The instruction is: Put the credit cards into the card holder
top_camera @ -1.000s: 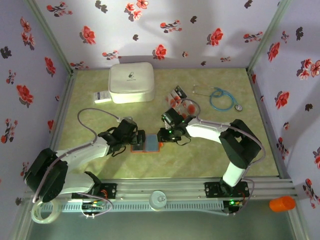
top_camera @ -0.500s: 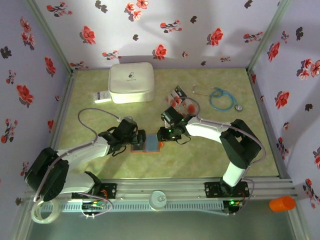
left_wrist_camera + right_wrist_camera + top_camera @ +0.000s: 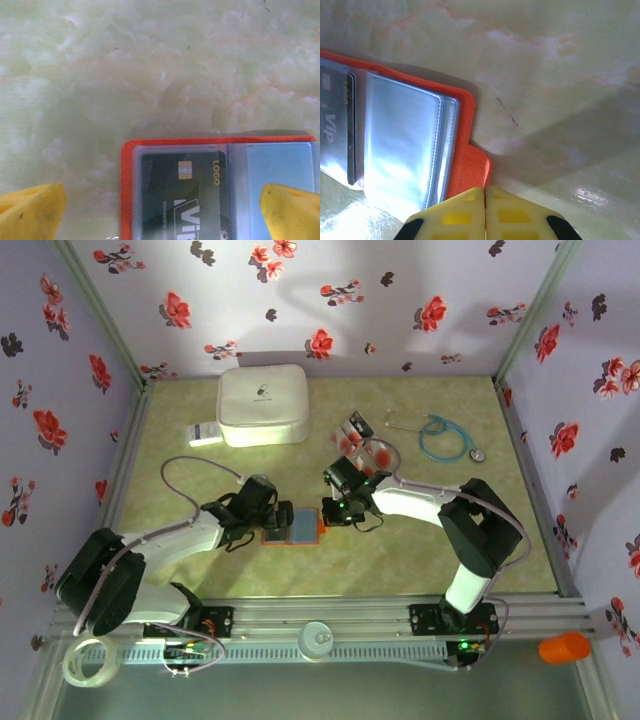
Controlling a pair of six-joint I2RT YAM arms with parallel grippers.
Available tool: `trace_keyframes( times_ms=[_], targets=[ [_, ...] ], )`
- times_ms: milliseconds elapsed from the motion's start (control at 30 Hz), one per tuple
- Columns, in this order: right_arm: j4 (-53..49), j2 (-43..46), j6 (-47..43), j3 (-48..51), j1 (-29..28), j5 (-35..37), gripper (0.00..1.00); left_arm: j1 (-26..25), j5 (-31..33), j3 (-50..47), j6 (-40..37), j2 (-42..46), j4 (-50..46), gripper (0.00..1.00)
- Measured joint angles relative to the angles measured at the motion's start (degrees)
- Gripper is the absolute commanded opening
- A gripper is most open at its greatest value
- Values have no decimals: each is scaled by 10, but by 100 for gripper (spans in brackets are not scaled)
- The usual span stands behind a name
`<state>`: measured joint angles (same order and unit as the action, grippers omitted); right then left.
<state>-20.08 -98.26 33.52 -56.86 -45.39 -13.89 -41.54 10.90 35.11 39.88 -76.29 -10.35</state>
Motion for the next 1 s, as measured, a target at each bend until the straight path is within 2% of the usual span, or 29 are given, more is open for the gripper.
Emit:
trace_keyframes(
  times_ms=[1000],
  targets=[
    [11, -1, 0, 3, 0, 0, 1, 1, -56, 1, 0, -55, 74, 100]
  ],
)
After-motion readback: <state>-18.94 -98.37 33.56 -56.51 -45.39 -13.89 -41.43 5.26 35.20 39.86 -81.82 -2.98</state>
